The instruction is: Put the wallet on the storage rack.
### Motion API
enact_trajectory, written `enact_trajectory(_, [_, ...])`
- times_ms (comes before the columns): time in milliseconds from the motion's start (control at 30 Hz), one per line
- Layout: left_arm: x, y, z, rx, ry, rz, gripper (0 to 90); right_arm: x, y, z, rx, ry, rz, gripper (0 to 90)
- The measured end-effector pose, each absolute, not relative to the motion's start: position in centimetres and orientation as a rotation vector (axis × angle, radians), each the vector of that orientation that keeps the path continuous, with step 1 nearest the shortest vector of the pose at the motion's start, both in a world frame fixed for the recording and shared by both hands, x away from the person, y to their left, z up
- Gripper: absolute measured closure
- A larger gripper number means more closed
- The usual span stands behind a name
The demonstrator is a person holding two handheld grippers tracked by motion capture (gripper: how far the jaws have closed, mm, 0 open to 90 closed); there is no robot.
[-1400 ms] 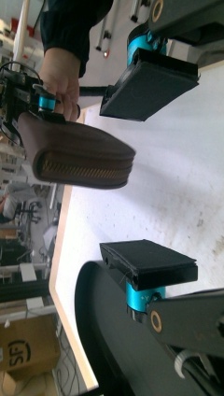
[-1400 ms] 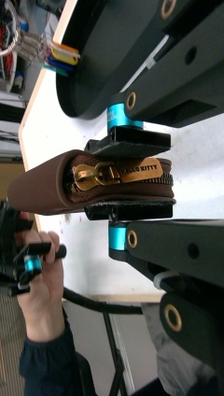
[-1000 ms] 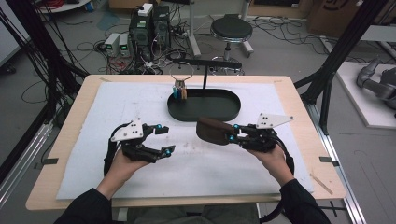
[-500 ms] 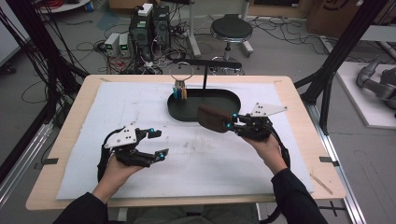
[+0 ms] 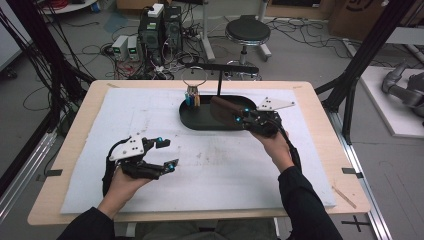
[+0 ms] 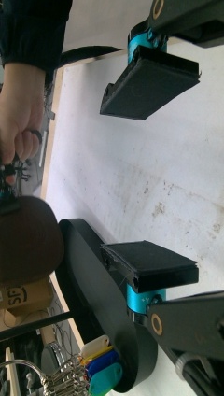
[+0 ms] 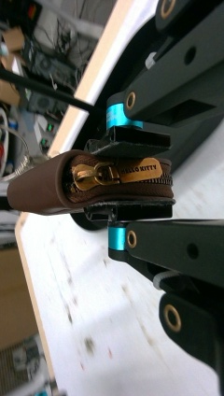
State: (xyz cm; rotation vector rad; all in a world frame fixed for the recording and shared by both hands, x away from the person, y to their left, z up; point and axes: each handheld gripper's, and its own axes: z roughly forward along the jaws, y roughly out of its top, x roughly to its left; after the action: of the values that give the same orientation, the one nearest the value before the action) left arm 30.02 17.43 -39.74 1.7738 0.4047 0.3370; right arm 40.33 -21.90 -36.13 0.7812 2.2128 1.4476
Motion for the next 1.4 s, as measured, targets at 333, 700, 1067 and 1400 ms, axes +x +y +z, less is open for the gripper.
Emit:
enact_trajectory(333, [29.8,17.6,-39.7,1.773,0.401,0.341,28.1,42.7,-20.2,-37.3,0.878,2.174,1.377,72.5])
enact_trajectory(700, [29.6,17.7,-39.7,1.769,0.385,0.331,28.0,45.0,-18.6,-39.6,0.986,2.140,1.366,72.6])
enact_trajectory(1067, [29.5,17.7,-39.9,1.771,0.385,0.326,28.1,46.1,-17.8,-41.5,1.005,2.105,1.323,72.6])
enact_trajectory(1400, [29.4,17.6,-40.0,1.769,0.383,0.319,28.0,46.4,-17.0,-42.7,1.001,2.130,1.295,72.2])
